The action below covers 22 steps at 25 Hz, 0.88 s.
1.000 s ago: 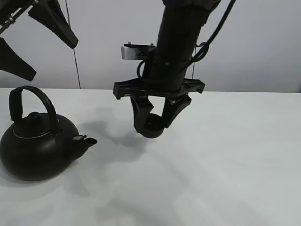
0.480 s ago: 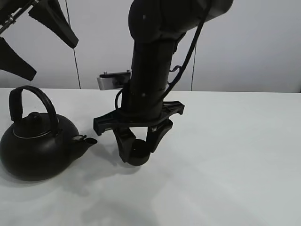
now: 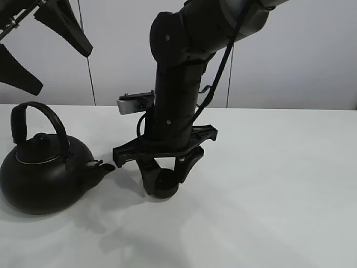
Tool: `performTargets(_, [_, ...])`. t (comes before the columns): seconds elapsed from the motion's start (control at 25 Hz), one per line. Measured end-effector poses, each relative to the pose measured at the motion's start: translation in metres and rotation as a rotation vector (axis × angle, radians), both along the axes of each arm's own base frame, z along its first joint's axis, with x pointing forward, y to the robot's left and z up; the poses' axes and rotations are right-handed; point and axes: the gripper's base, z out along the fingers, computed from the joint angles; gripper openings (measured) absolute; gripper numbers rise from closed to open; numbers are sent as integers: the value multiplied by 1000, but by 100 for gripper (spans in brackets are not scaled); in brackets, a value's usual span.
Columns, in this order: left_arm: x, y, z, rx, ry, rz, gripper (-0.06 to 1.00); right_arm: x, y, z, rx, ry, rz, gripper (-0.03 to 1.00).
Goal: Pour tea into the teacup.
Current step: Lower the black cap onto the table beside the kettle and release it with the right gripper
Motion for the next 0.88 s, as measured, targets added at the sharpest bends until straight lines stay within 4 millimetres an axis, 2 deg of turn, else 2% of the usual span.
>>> performTargets(0.44, [0, 0, 0, 0, -1, 0, 70, 2, -1, 1, -10, -19, -18, 40])
performTargets(0.64, [0, 0, 0, 0, -1, 0, 70, 10, 5, 10, 18, -49, -33, 52])
performTargets(0.88, [0, 0, 0, 0, -1, 0, 70, 14, 8, 20, 28, -62, -39, 54])
